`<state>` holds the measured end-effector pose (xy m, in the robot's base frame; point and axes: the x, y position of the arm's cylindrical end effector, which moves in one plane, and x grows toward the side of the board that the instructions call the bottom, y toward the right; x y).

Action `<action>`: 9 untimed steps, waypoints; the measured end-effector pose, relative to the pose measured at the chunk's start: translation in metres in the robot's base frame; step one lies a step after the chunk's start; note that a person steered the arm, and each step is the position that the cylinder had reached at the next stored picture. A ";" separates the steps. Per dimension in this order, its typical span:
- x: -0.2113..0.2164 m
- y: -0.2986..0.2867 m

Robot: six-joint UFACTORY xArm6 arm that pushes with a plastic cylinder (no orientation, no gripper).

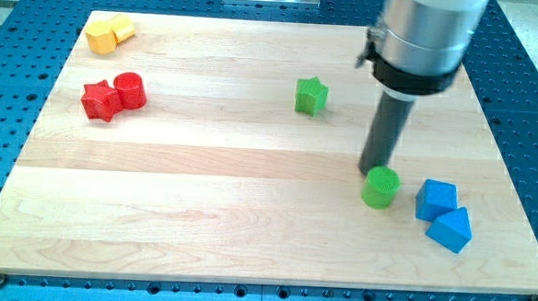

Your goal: Place the green star to the top left of the blue cube

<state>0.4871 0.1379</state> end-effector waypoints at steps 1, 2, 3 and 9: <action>-0.002 -0.032; 0.024 -0.006; 0.028 -0.009; -0.034 0.035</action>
<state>0.4532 0.1730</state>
